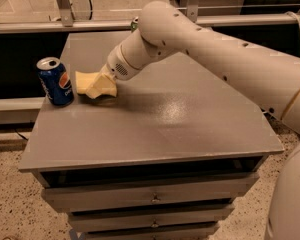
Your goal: Move sponge near pepsi can
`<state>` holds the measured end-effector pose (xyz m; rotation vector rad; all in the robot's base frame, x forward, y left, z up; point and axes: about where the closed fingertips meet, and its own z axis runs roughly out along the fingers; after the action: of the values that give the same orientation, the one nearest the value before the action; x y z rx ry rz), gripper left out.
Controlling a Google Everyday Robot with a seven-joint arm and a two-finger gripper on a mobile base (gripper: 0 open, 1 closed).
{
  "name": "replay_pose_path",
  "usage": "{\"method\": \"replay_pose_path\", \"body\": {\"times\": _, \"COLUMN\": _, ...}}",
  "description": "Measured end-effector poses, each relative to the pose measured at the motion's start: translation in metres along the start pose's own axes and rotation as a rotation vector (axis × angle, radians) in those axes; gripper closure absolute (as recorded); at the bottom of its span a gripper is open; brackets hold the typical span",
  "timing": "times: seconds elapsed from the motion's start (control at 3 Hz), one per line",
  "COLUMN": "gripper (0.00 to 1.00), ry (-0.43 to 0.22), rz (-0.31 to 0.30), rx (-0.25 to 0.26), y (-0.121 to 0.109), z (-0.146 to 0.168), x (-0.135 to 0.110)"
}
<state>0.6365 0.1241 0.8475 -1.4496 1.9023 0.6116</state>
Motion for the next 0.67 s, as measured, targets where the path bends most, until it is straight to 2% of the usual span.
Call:
{"method": "replay_pose_path", "body": {"times": 0.33, "gripper": 0.05, "ry": 0.003, "rz": 0.002, "rx": -0.009, "y": 0.0024, "z": 0.0023, "x": 0.0011}}
{"method": "replay_pose_path", "body": {"times": 0.67, "gripper": 0.0, "ry": 0.001, "rz": -0.002, "rx": -0.015, "y": 0.0043, "z": 0.0025, "x": -0.0003}}
